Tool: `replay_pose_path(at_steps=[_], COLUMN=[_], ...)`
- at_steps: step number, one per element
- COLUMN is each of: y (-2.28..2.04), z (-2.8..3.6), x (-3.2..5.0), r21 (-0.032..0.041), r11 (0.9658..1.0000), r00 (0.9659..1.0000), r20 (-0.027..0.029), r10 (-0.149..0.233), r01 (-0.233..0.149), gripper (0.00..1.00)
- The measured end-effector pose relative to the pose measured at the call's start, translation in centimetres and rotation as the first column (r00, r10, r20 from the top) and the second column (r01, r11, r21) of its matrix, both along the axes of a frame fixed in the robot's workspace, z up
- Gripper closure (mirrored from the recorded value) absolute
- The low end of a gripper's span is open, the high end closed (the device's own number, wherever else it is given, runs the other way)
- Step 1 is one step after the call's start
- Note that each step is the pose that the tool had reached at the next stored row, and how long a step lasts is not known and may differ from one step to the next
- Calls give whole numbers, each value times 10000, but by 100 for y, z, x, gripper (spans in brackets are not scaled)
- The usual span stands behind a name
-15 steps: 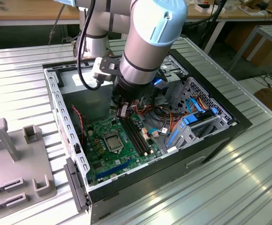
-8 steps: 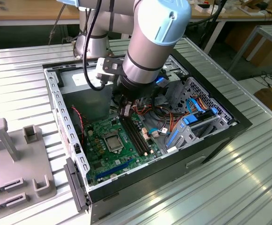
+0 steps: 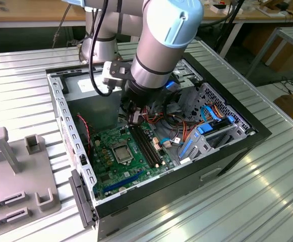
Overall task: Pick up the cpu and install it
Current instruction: 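Install the first cpu locking lever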
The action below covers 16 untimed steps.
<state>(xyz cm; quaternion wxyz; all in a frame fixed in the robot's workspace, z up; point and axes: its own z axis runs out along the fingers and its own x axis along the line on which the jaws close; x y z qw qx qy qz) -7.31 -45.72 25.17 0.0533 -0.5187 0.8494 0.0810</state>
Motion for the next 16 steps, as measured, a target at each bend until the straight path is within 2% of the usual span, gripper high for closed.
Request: replay_pose_path(at_steps=[3, 7, 13, 16], y=[6, 36, 56, 59], z=[-4, -8, -9, -17], x=[-1, 39, 40, 38], r21=[0, -1, 20, 20], r11=[9988, 9985, 9982, 9960], r00=[9988, 9985, 9982, 9960], r20=[0, -1, 1, 1], r10=[497, 553, 601, 893], r01=[-497, -553, -601, -893], gripper=[89, 89, 89, 89])
